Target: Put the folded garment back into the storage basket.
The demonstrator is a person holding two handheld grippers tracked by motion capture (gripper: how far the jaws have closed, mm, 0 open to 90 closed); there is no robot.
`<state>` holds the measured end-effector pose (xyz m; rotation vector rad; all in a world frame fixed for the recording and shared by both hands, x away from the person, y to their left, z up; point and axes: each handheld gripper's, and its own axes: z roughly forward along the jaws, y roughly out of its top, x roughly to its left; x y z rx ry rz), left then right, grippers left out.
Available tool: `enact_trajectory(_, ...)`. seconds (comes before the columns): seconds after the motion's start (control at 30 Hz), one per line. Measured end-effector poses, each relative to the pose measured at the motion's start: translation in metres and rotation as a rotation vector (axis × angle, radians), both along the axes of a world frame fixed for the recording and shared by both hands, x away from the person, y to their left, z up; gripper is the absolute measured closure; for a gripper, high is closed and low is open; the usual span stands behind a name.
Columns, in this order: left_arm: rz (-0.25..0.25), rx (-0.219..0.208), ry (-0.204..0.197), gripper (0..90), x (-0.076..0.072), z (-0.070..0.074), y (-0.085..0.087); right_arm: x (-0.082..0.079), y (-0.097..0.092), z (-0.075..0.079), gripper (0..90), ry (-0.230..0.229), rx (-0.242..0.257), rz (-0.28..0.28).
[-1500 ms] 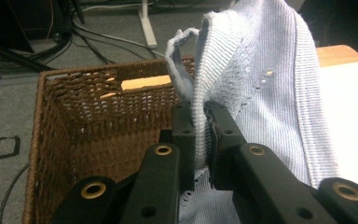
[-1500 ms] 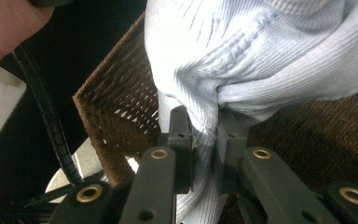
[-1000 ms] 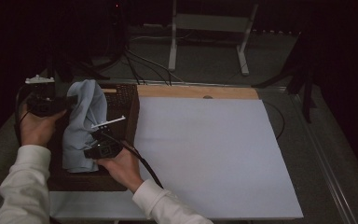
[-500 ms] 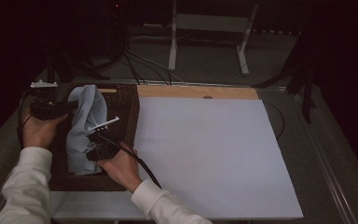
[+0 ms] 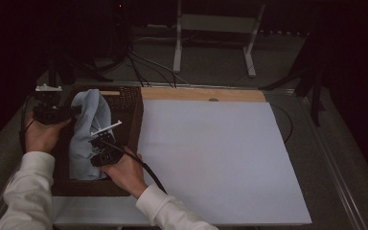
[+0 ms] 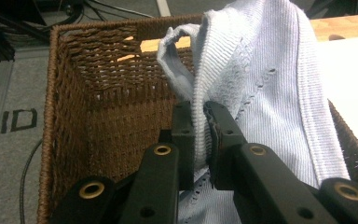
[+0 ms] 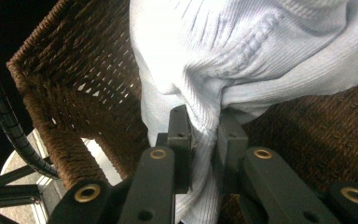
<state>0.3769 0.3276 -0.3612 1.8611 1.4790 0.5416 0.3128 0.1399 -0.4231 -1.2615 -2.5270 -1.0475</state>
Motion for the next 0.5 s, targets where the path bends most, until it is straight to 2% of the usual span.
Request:
enact_trajectory(0.07,-0.002,0.003,0.005,82.3,0.001,-0.001,0.0,0.0,0.0,0.0,77.8,-0.003,-0.007,0.004)
enact_trajectory(0.1,0.002,0.011,0.006,79.7,0.001,-0.001,-0.001,0.0,0.0,0.001,74.3,-0.01,-0.015,0.007)
enact_trajectory(0.13,0.006,0.0,0.008,69.1,0.002,-0.001,-0.001,-0.001,-0.001,0.002,65.1,-0.026,-0.02,0.014)
enact_trajectory(0.17,0.01,-0.021,0.012,54.5,0.003,-0.002,0.0,-0.001,-0.001,0.003,51.9,-0.041,-0.011,0.016)
enact_trajectory(0.2,0.023,-0.011,0.004,45.0,0.003,-0.002,-0.002,-0.001,-0.003,0.004,43.0,-0.072,0.005,0.019)
enact_trajectory(0.23,0.035,0.003,-0.003,30.8,0.003,-0.002,-0.003,-0.003,-0.005,0.007,35.4,-0.126,0.02,0.014)
enact_trajectory(0.27,0.043,0.009,-0.003,23.5,0.003,-0.002,-0.004,-0.004,-0.007,0.009,28.8,-0.179,0.02,0.014)
enact_trajectory(0.33,0.051,0.008,-0.014,15.3,0.003,-0.002,-0.005,-0.006,-0.009,0.013,23.3,-0.247,-0.024,-0.008)
enact_trajectory(0.37,0.051,0.005,-0.016,13.3,0.003,-0.002,-0.005,-0.005,-0.011,0.014,19.3,-0.267,-0.032,-0.005)
enact_trajectory(0.4,0.051,0.002,-0.016,10.4,0.003,-0.002,-0.005,-0.005,-0.013,0.013,15.7,-0.27,-0.018,-0.002)
enact_trajectory(0.47,0.054,0.008,-0.022,6.0,0.004,-0.002,-0.007,-0.003,-0.019,0.013,13.6,-0.266,0.013,0.0)
enact_trajectory(0.5,0.048,-0.002,-0.025,4.5,0.004,-0.002,-0.007,-0.002,-0.021,0.013,12.4,-0.262,0.033,0.002)
